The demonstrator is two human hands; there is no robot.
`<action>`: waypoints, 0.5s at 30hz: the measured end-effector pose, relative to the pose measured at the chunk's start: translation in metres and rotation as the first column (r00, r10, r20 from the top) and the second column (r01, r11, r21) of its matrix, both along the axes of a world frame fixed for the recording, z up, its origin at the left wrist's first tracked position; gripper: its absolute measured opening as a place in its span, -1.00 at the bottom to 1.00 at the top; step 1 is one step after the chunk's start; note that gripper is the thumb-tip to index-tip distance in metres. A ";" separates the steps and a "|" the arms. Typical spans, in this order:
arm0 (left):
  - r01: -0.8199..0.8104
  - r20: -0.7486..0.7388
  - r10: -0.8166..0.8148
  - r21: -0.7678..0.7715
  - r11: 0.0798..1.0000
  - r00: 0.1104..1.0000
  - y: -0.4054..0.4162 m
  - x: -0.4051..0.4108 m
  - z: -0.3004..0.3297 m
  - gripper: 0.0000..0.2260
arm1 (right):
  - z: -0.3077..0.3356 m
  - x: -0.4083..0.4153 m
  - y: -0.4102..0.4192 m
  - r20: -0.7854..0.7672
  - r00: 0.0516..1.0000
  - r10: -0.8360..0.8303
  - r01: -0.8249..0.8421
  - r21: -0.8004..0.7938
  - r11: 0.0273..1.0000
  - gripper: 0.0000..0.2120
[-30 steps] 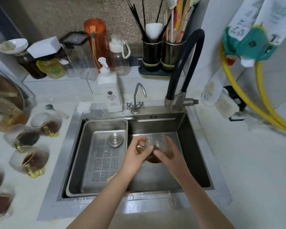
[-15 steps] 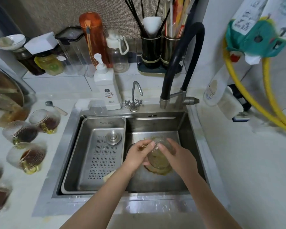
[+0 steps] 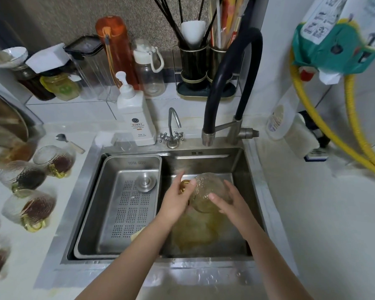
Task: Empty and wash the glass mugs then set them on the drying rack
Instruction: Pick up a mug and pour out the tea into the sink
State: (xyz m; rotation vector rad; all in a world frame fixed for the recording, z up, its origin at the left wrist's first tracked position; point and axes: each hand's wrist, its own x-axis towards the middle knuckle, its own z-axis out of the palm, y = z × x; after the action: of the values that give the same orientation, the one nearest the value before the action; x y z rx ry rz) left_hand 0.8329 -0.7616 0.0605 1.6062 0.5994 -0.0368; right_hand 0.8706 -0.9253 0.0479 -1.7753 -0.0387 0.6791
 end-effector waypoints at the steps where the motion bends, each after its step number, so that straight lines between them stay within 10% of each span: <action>1: -0.014 -0.010 0.013 -0.014 1.000 1.000 0.002 0.003 0.003 -0.63 | -0.002 0.002 -0.002 -0.007 1.000 0.018 -0.018 0.012 1.000 -0.08; 15: 0.047 -0.041 -0.044 0.072 0.996 0.998 0.016 0.027 0.023 -0.91 | 0.016 0.056 -0.021 0.200 0.931 0.306 -0.314 0.011 0.949 -0.27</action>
State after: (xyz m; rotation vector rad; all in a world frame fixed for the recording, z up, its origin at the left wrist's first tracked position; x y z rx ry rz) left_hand 0.8597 -0.7460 0.0837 1.6931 0.6003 -0.0808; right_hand 0.9266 -0.9463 0.0636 -1.8069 -0.4740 0.7184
